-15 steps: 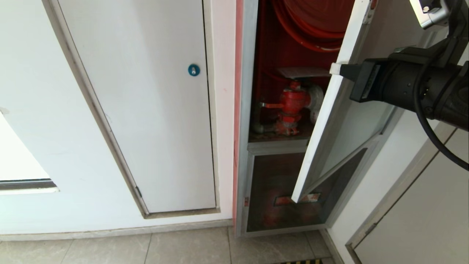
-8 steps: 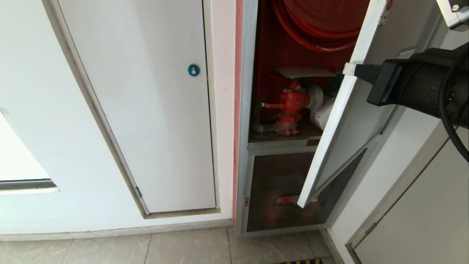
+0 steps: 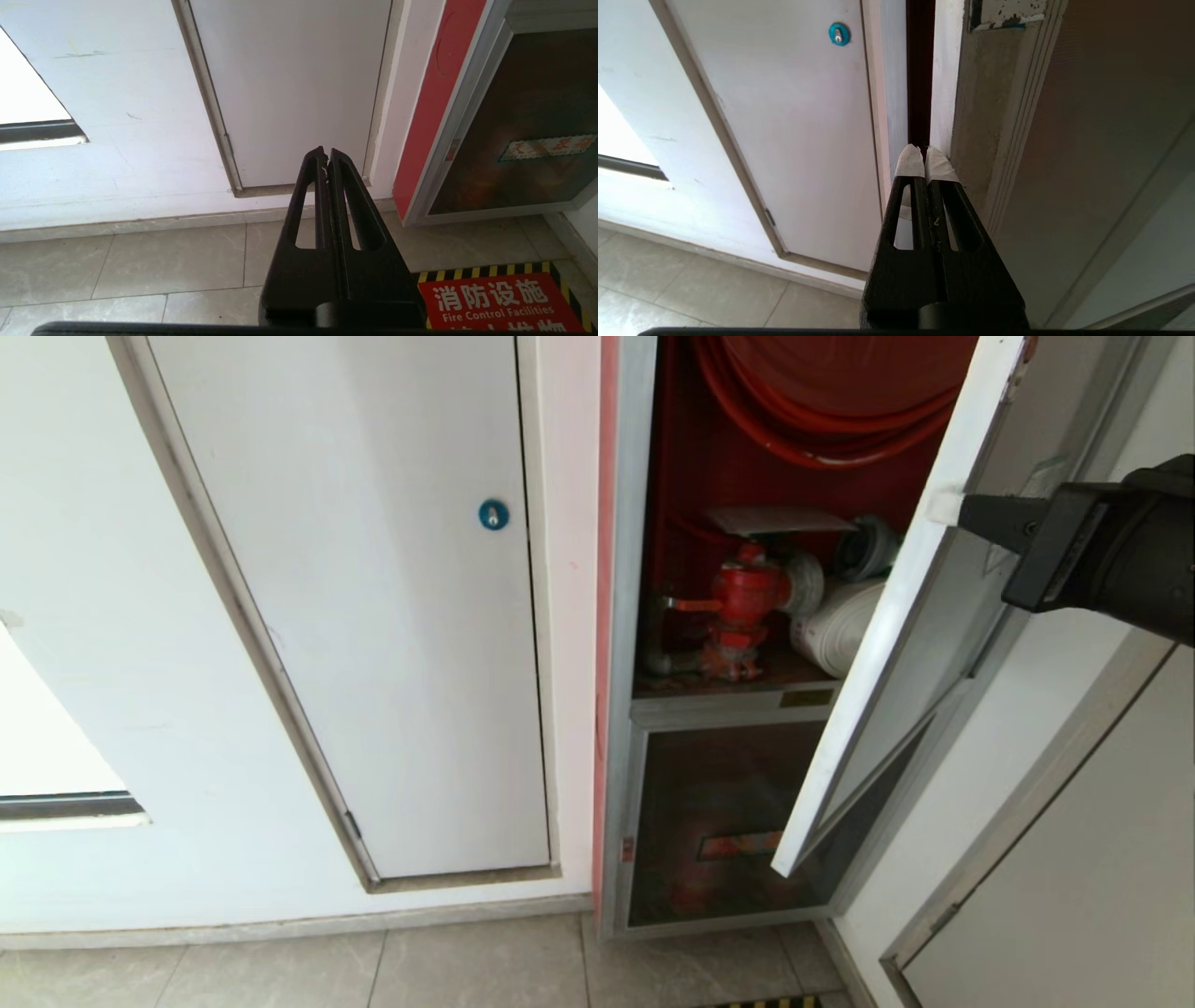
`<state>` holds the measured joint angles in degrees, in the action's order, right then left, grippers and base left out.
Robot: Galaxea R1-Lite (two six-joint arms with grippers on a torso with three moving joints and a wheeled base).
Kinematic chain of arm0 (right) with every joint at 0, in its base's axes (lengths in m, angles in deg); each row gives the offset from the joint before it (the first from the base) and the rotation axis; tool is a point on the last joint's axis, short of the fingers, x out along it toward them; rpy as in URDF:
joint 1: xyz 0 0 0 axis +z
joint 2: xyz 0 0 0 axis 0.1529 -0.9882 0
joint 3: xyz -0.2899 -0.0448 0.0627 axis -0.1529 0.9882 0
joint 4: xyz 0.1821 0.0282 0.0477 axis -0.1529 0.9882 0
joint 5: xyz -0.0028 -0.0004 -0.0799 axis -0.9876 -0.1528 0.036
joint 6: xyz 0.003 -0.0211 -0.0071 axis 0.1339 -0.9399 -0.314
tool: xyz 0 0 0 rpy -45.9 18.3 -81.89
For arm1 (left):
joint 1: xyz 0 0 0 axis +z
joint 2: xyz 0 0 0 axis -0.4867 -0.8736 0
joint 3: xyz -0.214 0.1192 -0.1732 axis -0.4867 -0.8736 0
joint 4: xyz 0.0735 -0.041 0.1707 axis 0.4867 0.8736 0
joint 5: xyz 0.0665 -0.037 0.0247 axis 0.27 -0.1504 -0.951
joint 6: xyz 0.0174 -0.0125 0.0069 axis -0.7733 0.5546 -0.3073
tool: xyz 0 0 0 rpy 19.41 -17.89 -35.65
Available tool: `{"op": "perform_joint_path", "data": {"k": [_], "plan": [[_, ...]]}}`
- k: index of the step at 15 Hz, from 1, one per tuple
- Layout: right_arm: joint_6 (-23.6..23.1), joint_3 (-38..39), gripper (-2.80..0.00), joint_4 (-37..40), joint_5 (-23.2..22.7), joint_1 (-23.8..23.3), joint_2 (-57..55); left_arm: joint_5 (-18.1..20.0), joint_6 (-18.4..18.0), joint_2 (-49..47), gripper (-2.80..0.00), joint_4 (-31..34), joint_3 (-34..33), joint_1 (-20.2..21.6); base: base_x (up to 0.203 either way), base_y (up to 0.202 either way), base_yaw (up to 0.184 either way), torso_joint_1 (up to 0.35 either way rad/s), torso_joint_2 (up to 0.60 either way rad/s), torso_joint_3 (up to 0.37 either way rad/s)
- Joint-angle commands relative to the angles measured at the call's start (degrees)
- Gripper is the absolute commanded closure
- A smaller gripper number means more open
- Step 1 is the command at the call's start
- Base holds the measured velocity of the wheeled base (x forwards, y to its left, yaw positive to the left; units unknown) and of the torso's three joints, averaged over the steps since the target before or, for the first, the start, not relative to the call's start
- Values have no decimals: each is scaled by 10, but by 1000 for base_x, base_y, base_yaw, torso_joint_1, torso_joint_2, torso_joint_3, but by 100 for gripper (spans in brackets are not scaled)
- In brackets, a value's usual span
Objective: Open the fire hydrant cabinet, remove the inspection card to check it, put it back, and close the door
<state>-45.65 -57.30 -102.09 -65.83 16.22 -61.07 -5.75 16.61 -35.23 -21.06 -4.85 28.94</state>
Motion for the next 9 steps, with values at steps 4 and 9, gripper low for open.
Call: {"op": "perform_joint_path", "data": {"k": [4, 9], "plan": [[-1, 4, 0, 19, -1, 0, 30, 0, 0, 1, 0, 0, 0, 0, 0, 0, 0, 0, 0, 0], [-2, 12, 0, 19, -29, 31, 25, 1, 0, 1, 0, 0, 0, 0, 0, 0, 0, 0, 0, 0]]}}
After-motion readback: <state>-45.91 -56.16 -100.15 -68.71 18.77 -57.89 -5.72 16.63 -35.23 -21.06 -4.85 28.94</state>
